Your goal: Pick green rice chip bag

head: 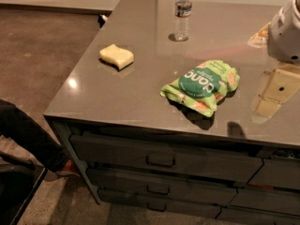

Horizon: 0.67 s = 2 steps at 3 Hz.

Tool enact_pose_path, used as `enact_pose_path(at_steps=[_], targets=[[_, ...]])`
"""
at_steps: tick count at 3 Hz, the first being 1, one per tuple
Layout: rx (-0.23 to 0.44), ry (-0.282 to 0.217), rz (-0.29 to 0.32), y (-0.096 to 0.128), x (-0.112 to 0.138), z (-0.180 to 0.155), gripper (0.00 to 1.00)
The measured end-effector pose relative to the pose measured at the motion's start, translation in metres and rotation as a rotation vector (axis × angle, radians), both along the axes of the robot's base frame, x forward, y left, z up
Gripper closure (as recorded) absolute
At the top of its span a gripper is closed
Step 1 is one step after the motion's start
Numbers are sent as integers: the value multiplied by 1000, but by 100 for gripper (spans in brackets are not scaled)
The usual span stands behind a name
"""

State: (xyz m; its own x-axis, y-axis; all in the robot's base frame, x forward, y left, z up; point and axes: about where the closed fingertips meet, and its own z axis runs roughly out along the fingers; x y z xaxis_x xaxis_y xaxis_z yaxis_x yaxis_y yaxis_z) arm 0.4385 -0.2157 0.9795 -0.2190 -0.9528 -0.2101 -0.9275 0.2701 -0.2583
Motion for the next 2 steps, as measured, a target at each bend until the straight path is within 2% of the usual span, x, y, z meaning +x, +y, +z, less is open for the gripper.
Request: enact_pose_path(at_steps=[1, 2], targets=[[7, -8, 10, 2, 7, -1, 0], [15, -5, 57, 5, 35, -14, 0]])
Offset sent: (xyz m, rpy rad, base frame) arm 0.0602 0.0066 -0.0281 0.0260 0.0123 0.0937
